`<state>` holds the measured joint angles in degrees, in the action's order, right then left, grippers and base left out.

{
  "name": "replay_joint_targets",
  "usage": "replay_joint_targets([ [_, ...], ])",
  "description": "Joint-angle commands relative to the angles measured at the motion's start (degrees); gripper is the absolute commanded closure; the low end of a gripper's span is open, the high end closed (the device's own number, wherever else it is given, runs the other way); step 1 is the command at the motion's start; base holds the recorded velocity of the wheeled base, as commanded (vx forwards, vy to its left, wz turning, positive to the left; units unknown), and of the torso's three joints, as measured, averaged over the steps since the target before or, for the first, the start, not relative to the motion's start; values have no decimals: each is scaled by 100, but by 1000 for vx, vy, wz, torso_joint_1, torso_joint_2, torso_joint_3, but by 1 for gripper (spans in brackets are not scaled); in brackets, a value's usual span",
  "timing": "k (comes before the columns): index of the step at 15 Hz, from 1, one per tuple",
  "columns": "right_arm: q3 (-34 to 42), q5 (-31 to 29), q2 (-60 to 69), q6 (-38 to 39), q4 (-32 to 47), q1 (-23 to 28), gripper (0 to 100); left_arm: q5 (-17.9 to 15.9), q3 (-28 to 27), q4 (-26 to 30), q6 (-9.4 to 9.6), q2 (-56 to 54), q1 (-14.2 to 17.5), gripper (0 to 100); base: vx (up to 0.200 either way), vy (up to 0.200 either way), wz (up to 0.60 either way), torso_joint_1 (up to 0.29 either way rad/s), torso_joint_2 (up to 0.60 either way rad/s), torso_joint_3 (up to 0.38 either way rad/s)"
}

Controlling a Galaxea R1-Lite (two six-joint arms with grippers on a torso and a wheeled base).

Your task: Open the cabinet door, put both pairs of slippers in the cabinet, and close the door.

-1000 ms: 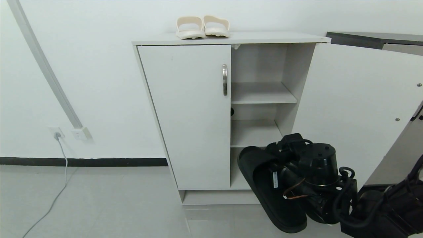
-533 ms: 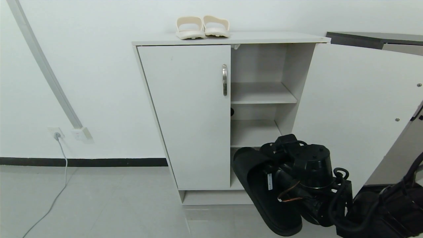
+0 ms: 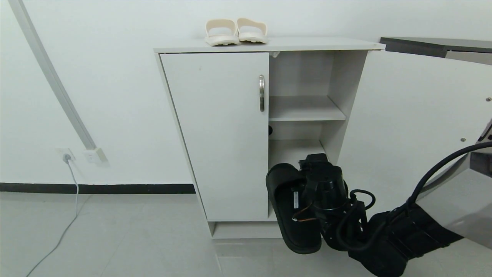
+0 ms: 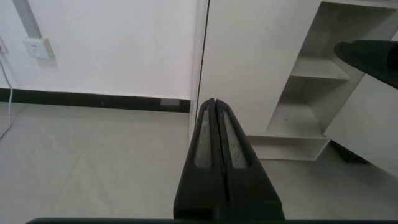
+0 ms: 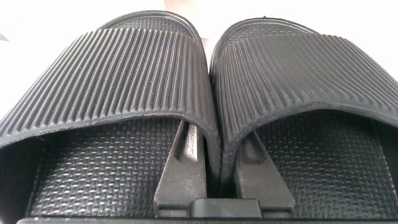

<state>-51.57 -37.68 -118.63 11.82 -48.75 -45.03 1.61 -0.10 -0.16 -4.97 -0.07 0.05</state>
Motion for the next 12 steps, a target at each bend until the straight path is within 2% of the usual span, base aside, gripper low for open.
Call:
replay_joint_targets([
  [1,-108,-29,-240,-5,-3,-6,100,6,1,-2,-4,16,4,100,0,-200,0,2,2,-2],
  [3,-117,-38,-249,-5,-3,-50,100,-3,1,-2,-4,16,4,100,0,-200,0,5,2,-5],
  [12,-257,-38,-565,4,-29,-23,100,15,1,-2,5,16,4,100,0,0,0,0,0,0],
])
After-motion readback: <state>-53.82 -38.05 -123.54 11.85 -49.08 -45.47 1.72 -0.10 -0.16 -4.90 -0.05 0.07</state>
